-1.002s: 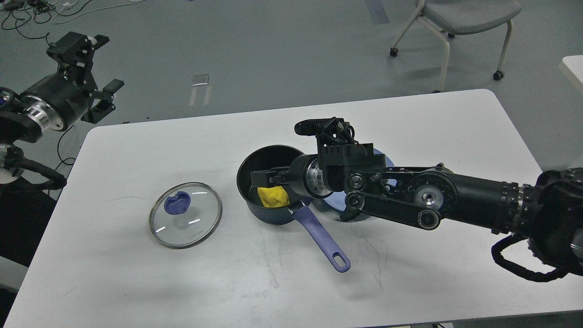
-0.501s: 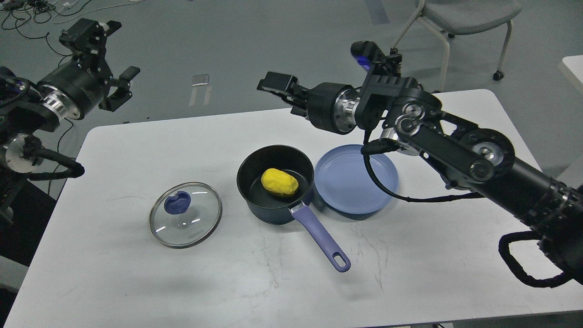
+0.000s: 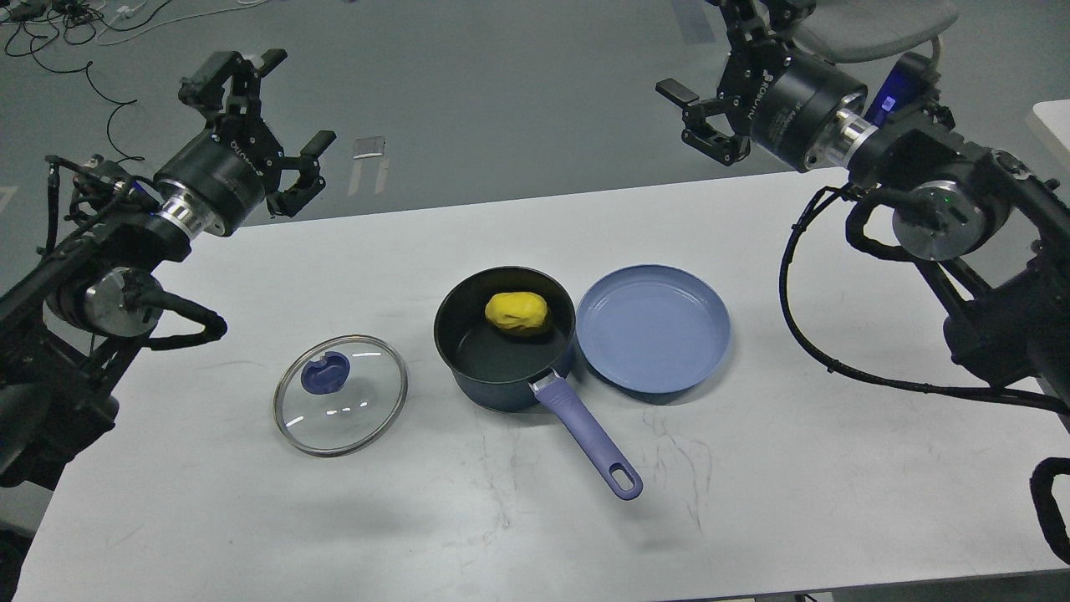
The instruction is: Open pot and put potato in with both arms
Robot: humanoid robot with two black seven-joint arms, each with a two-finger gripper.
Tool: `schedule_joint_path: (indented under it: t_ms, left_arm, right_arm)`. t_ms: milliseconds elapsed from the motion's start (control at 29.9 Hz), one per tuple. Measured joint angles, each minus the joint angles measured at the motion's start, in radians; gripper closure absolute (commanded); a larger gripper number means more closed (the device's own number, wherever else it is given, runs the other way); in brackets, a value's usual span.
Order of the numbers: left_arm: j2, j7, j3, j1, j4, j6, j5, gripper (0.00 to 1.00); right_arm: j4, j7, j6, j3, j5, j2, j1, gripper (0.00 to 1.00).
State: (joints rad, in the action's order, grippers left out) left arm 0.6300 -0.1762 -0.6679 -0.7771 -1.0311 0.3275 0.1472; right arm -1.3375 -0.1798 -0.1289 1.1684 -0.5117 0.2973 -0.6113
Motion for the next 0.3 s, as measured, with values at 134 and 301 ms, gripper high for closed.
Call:
schedule_joint_path:
  t_ms: [134,301]
  left_arm:
    - [-0.024,-0.007,-0.04,0.079,-0.029,0.021,-0.001,0.02]
    - [-0.066,-0.009,-0.047,0.111,-0.041,0.01,0.002,0.02]
  right_arm:
    - [-0.005,-0.012,0.099,0.006,0.002,-0.012,0.035,0.0]
    - [-0.004,-0.006,0.15,0.0,-0.001,-0.015,0.05,0.0]
